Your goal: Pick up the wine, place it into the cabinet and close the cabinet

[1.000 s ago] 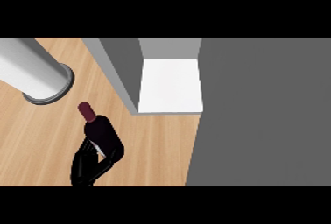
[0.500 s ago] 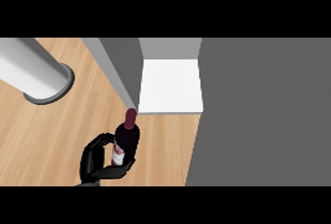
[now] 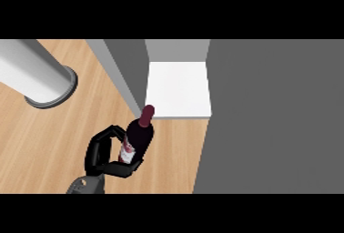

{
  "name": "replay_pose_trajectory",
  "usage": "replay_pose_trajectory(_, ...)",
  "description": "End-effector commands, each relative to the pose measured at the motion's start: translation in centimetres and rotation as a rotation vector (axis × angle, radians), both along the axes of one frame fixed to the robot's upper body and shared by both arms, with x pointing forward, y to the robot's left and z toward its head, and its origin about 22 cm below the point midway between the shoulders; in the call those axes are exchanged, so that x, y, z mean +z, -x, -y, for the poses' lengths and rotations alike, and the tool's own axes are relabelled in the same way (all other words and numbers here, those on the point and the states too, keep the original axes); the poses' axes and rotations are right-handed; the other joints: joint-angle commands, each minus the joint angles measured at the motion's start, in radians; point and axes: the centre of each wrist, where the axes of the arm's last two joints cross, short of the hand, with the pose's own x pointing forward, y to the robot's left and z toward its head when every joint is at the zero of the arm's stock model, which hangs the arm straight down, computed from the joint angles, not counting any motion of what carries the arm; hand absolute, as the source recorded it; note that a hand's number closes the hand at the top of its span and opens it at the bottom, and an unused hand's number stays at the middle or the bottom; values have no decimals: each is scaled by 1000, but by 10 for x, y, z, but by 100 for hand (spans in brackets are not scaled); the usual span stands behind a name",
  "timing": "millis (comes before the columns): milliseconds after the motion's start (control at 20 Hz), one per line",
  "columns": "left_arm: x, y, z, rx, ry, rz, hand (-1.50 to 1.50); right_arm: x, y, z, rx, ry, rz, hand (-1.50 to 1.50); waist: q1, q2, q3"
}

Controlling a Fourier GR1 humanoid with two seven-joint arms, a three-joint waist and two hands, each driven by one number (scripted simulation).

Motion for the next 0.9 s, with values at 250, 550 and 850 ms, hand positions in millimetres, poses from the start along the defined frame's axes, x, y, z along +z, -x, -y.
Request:
replay_pose_trajectory(250,59,-28,28,-111,19,89,150,5,17,2,89,12,-39,-150,3,-1,0)
replay_pose_trajectory(550,115,-36,81,-158,126,104,150,-8,15,11,104,-15,-38,-150,-5,0,1)
replay_pose_trajectory(850,181,-28,113,-171,155,77,150,-17,16,6,96,-25,-41,-150,0,-1,1)
